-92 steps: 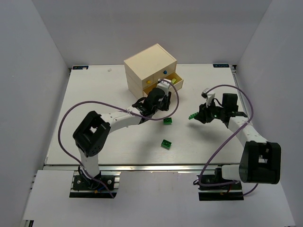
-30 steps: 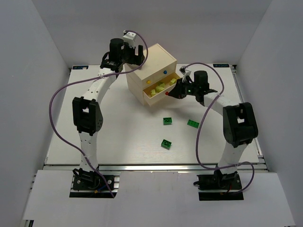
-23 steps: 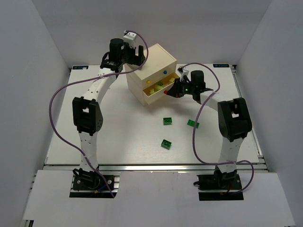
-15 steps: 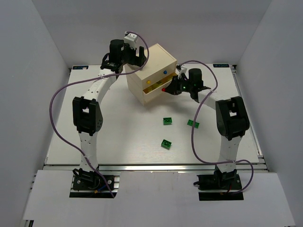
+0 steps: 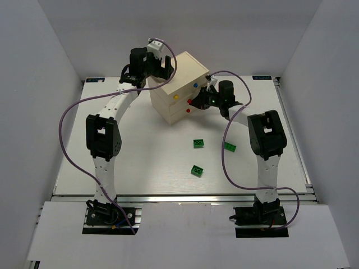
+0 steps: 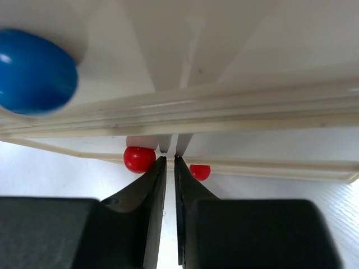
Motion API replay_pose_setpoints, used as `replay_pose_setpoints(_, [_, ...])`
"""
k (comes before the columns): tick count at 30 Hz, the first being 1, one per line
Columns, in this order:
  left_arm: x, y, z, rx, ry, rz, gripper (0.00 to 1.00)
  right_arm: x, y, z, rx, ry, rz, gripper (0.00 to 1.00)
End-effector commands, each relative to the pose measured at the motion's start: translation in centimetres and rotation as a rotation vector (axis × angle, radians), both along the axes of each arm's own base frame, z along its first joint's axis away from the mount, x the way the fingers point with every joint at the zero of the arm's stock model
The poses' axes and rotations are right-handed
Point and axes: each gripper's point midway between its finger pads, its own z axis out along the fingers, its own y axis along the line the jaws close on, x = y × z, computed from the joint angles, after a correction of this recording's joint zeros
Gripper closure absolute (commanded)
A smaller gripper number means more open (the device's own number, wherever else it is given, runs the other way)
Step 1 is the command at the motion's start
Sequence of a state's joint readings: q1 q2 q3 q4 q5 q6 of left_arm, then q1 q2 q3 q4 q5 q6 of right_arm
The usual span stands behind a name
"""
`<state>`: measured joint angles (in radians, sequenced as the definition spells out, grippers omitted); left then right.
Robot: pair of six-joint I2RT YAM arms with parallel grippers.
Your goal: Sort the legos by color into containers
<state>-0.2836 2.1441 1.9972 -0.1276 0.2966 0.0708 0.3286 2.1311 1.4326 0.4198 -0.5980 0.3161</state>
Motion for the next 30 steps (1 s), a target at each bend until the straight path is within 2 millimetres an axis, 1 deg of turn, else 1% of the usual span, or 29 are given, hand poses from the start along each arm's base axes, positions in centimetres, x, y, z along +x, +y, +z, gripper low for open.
replay_pose_setpoints(1, [-2.3, 0.4, -5.3, 0.085, 0.162, -0.024, 0.05, 1.6, 1.0, 3.5, 0.057, -0.103, -0.011, 0.83])
replay_pose_setpoints(2, [-2.3, 0.3, -5.2, 0.083, 0.159, -0.024, 0.05, 1.4, 0.9, 3.3, 0.054, -0.098, -0.009, 0.84])
replay_pose_setpoints(3, [-2.3, 0.4, -5.0, 0.077, 0.158, -0.017, 0.05, 1.1, 0.7, 3.9, 0.057, -0.106, -0.006, 0.84])
replay_pose_setpoints(4, [-2.2, 0.4, -4.7, 0.069, 0.152, -0.012, 0.05, 0.7, 0.4, 3.9, 0.058, -0.104, -0.004, 0.83])
replay_pose_setpoints(5, [-2.2, 0.3, -4.4, 0.057, 0.144, -0.007, 0.04, 0.4, 0.2, 4.4, 0.062, -0.13, 0.0, 0.81])
replay_pose_setpoints(6, [-1.9, 0.9, -3.9, 0.039, 0.139, 0.018, 0.04, -1.0, -0.3, 2.7, 0.041, -0.112, 0.009, 0.8])
replay_pose_setpoints(7, [-1.8, 1.0, -3.3, 0.026, 0.125, 0.027, 0.04, -1.7, -0.8, 3.8, 0.044, -0.138, 0.007, 0.77])
replay_pose_setpoints(8, [-1.7, 1.1, -2.3, 0.012, 0.099, 0.04, 0.04, -2.3, -1.1, 3.8, 0.045, -0.155, 0.01, 0.67])
replay_pose_setpoints(9, [-1.6, 1.2, -1.9, -0.001, 0.094, 0.055, 0.04, -3.4, -1.5, 2.5, 0.037, -0.128, 0.013, 0.61])
replay_pose_setpoints(10, [-1.4, 1.3, -1.4, -0.008, 0.081, 0.064, 0.04, -3.9, -1.6, 2.6, 0.038, -0.127, 0.016, 0.56])
replay_pose_setpoints(11, [-1.3, 1.3, -0.8, -0.015, 0.071, 0.066, 0.03, -4.0, -1.8, 2.2, 0.036, -0.115, 0.012, 0.46])
replay_pose_setpoints(12, [-1.2, 1.3, -0.5, -0.022, 0.071, 0.069, 0.03, -4.2, -2.0, 1.6, 0.037, -0.091, 0.008, 0.44])
replay_pose_setpoints(14, [-1.2, 1.1, -0.5, -0.023, 0.074, 0.062, 0.03, -4.0, -2.0, 0.3, 0.035, -0.062, 0.006, 0.42])
replay_pose_setpoints(15, [-1.2, 0.9, -0.3, -0.05, 0.086, 0.066, 0.03, -3.8, -1.9, 0.1, 0.039, -0.057, 0.006, 0.42])
replay_pose_setpoints(16, [-1.3, 0.9, -0.2, -0.053, 0.086, 0.064, 0.03, -3.2, -1.6, -0.4, 0.045, -0.042, 0.004, 0.42])
replay_pose_setpoints(18, [-1.4, 0.8, -0.3, -0.06, 0.088, 0.058, 0.03, -2.5, -1.4, -0.7, 0.054, -0.037, 0.0, 0.42])
replay_pose_setpoints(19, [-1.6, 0.8, -0.6, -0.058, 0.096, 0.055, 0.03, -2.1, -1.1, -1.5, 0.06, -0.008, -0.007, 0.42])
replay_pose_setpoints(20, [-1.6, 0.8, -0.4, -0.059, 0.092, 0.056, 0.03, -1.3, -0.9, -1.0, 0.073, -0.017, -0.012, 0.42])
replay_pose_setpoints(21, [-1.7, 0.8, -0.5, -0.06, 0.094, 0.055, 0.03, -0.9, -0.8, -1.2, 0.08, -0.006, -0.02, 0.42])
replay_pose_setpoints(22, [-1.8, 0.9, -0.7, -0.058, 0.1, 0.057, 0.03, -0.5, -0.7, -2.2, 0.091, 0.031, -0.029, 0.42])
replay_pose_setpoints(23, [-1.8, 0.9, -0.8, -0.057, 0.097, 0.057, 0.03, -0.1, -0.4, -1.9, 0.102, 0.029, -0.031, 0.42])
replay_pose_setpoints(24, [-1.9, 0.9, -0.8, -0.054, 0.097, 0.056, 0.03, 0.2, -0.3, -2.1, 0.108, 0.037, -0.034, 0.42])
replay_pose_setpoints(25, [-1.9, 0.9, -0.8, -0.054, 0.097, 0.056, 0.03, 0.2, 0.0, -3.1, 0.106, 0.062, -0.031, 0.43])
replay_pose_setpoints(26, [-2.0, 0.9, -0.9, -0.053, 0.1, 0.056, 0.03, 0.6, 0.2, -2.8, 0.114, 0.065, -0.036, 0.43])
replay_pose_setpoints(27, [-2.0, 0.9, -0.9, -0.054, 0.1, 0.053, 0.03, 0.8, 0.3, -3.4, 0.113, 0.078, -0.042, 0.43])
replay_pose_setpoints(29, [-2.0, 0.9, -1.1, -0.05, 0.103, 0.052, 0.03, 1.1, 0.5, -3.2, 0.126, 0.078, -0.042, 0.43])
replay_pose_setpoints(30, [-2.1, 0.9, -1.1, -0.05, 0.105, 0.05, 0.03, 1.2, 0.5, -3.8, 0.125, 0.093, -0.044, 0.43])
